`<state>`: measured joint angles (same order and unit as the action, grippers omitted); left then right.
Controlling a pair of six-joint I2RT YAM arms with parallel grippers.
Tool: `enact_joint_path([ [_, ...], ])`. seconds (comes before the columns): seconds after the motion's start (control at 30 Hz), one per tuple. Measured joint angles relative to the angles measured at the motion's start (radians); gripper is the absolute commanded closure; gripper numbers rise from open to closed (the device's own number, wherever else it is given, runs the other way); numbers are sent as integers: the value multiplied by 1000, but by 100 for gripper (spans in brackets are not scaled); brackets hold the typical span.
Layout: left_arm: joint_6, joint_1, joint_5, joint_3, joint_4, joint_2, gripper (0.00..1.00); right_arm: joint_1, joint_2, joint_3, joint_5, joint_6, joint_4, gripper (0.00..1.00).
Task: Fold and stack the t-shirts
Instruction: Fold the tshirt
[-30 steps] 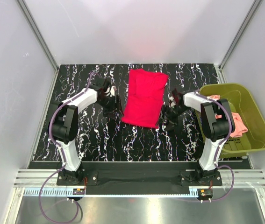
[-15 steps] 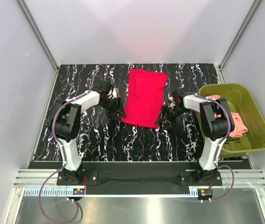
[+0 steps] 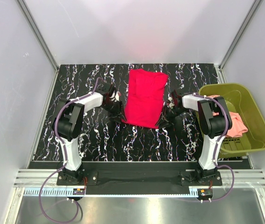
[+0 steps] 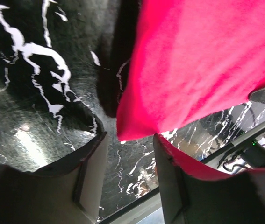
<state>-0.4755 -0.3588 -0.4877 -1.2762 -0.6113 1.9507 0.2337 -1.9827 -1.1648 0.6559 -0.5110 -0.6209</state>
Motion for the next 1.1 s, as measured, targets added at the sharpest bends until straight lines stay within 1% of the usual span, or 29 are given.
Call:
enact_joint_path([
  [0.03,0,0,4,0,0,2,57,0,-3,-2,-3,2,0,70],
  [0.07,-2,0,8,0,0,3,59,0,-6,-5,-7,3,0,75],
  [0.13,-3,0,19,0,-2,3,66,-1,-11,-7,-11,8,1,80],
  [0.17,-5,0,23,0,-3,3,68,-1,-12,-7,-13,10,1,84],
  [0.2,-3,0,26,0,-4,3,70,-1,-12,-7,-16,12,0,86],
  [0.23,-3,0,29,0,-6,3,74,-1,-12,-7,-19,16,1,89],
  [0.27,-3,0,34,0,-8,4,86,-1,-12,-7,-21,20,1,92],
  [0.3,-3,0,38,0,-10,6,90,-1,-12,-7,-23,23,1,97],
  [0.33,-5,0,42,0,-10,9,100,-1,-12,-7,-24,27,1,99],
  [0.6,3,0,59,27,8,2,100,-3,-8,6,-18,48,11,100],
  [0.83,-8,-20,73,213,40,-142,100,-3,27,62,-10,60,15,100],
  [0.87,-10,-24,73,238,42,-166,99,-3,36,74,-10,61,16,100],
  [0.9,-15,-27,72,260,37,-190,91,-3,45,86,-11,62,16,100],
  [0.93,-17,-29,71,276,36,-211,64,-3,53,96,-11,62,15,100],
  [0.97,-13,-29,69,286,36,-225,53,-2,63,108,-11,62,15,100],
  [1.03,-27,-27,72,308,35,-256,43,-3,78,127,-18,64,14,100],
  [1.07,-35,-26,72,321,38,-269,34,-3,84,135,-19,65,15,100],
  [1.1,-37,-26,72,328,38,-275,32,-3,89,142,-19,66,17,100],
])
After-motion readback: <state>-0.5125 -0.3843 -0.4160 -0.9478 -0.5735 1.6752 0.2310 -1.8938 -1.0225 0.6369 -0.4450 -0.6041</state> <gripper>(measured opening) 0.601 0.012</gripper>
